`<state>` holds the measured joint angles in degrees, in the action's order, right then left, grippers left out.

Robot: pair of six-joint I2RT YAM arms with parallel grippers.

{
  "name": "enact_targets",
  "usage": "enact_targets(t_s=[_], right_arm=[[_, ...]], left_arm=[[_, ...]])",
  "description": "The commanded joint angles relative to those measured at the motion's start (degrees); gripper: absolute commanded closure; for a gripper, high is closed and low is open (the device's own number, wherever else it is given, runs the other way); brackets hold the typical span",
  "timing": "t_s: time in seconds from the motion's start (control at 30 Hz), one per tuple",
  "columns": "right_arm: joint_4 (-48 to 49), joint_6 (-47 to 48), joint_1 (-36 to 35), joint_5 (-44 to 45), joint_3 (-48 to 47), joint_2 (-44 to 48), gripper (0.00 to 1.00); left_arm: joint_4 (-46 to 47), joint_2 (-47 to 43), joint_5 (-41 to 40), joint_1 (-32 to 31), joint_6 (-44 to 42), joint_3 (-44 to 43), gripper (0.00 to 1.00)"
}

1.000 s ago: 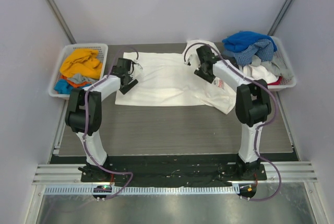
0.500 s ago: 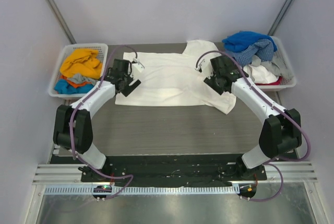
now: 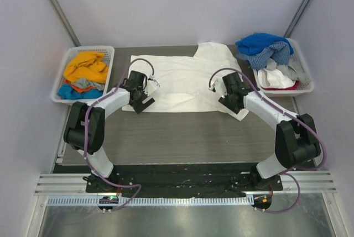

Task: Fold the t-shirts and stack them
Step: Fold the flattened tshirt in 1/3 of the way

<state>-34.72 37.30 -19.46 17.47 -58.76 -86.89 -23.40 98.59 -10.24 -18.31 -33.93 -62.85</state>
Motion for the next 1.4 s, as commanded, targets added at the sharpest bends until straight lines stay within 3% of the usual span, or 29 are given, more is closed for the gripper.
enact_targets(t_s=[0.0,0.33,0.83,1.37], right_arm=[[3.9,0.4,0.2,-0.4,-2.5,-2.1,0.48],[4.0,-0.9,0.2,-4.3,-8.8,-9.2,0.51],[0.9,-4.8,-0.6,-12.8,-14.6,-11.5,0.52],[1.3,-6.7,-0.6,-16.8,-15.7,-14.8,0.56]], left_arm=[[2.0,1.0,0.0,0.2,-1.0,-1.3,0.00],[2.8,3.6,-0.8,0.2,-1.4,-2.1,0.00],[3.1,5.2,-1.5,0.2,-1.7,-2.6,0.00],[3.4,5.7,-2.2,0.1,-2.3,-2.2,0.00]])
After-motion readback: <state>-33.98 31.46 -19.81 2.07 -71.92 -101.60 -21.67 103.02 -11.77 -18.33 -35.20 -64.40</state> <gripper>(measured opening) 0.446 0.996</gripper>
